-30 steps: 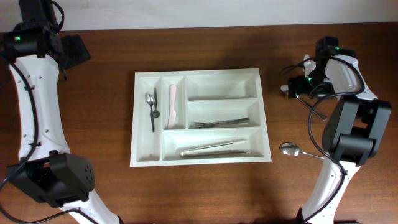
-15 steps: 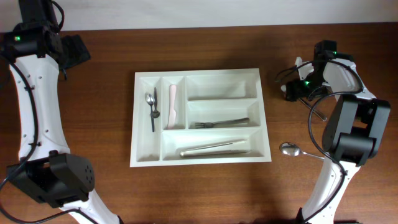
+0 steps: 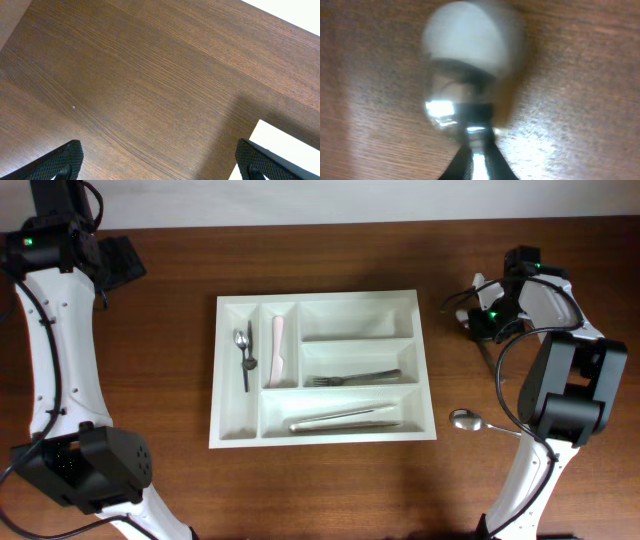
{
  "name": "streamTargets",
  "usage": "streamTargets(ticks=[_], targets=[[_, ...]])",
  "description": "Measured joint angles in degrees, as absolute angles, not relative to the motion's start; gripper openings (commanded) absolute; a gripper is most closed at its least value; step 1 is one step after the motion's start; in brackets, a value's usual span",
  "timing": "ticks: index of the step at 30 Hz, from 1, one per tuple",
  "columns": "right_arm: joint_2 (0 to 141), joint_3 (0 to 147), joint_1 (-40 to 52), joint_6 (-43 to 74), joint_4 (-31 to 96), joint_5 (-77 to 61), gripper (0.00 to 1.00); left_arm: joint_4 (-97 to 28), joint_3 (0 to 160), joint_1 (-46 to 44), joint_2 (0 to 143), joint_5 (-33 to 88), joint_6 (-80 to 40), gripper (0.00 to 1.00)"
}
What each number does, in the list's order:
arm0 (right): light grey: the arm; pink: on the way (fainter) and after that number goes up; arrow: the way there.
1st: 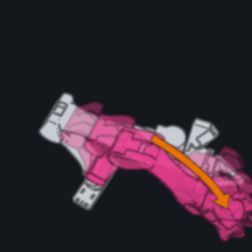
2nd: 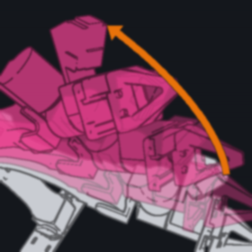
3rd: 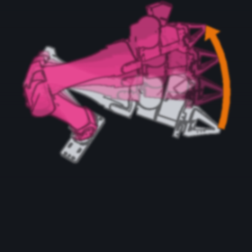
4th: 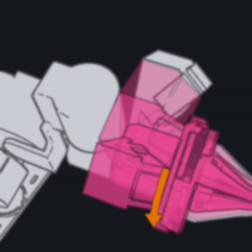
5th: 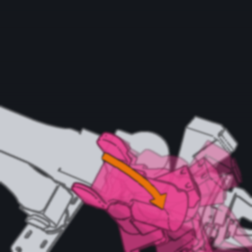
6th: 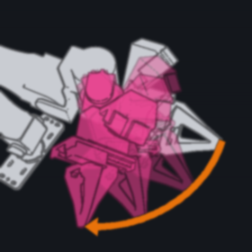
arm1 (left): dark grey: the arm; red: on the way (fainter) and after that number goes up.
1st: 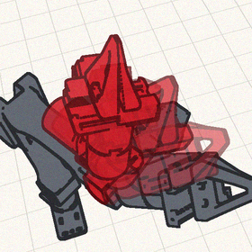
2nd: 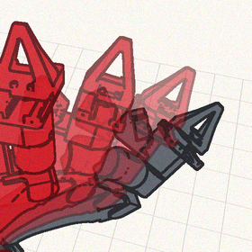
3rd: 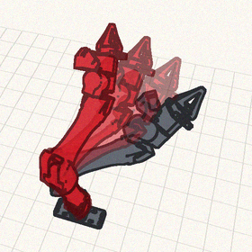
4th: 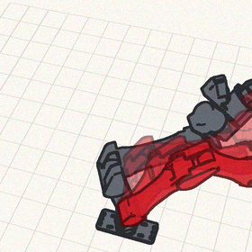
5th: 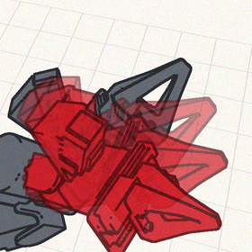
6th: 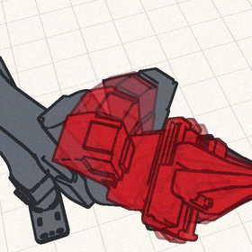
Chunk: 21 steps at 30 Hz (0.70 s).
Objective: Pack container
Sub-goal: 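Lower the right gripper and close it on the tablespoon's neck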
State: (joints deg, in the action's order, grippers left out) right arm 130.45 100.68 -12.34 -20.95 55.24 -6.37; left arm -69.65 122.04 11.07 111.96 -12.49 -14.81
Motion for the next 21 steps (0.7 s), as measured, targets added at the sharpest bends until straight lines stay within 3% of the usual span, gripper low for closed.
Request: streamTargets(ticks=[21], targets=[[130.61,103.31,-12.34,-18.06,58.74,-6.76,0.04,-69.65,122.04,11.07,111.96,-12.49,-14.81,0.99]])
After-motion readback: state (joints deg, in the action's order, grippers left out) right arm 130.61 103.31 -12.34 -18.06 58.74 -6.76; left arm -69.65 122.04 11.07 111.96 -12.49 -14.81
